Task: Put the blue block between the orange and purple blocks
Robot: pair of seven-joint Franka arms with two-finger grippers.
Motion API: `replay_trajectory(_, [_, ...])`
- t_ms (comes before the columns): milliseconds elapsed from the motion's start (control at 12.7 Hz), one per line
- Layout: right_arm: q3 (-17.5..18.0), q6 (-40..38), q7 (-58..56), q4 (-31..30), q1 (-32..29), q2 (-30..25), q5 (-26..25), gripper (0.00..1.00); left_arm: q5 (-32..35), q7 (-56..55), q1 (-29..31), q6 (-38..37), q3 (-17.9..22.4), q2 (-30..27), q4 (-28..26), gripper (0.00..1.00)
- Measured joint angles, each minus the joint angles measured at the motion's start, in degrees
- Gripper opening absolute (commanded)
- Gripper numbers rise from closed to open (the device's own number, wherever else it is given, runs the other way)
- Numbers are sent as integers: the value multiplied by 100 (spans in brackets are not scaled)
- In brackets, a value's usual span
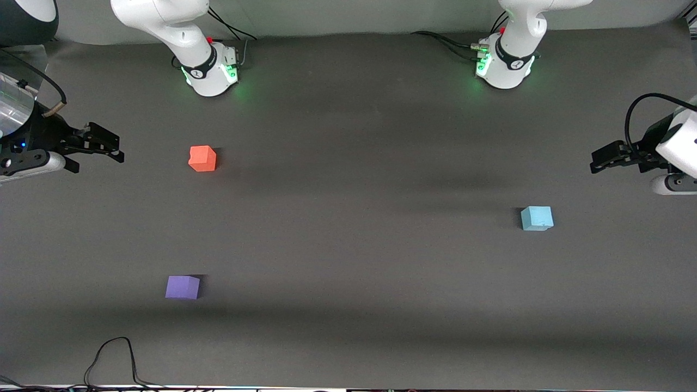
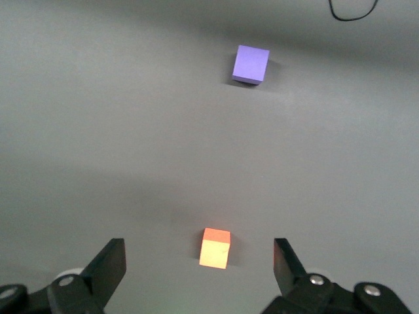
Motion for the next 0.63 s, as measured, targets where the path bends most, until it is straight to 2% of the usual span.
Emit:
replay_trajectory(394, [0,-117,0,0,0,48,35,100,19,0,0,-23,-1,0,-9,100])
replay_trajectory(631, [0,-130,0,0,1,73,35,100,272,8,2,-79,2,2,-113,100])
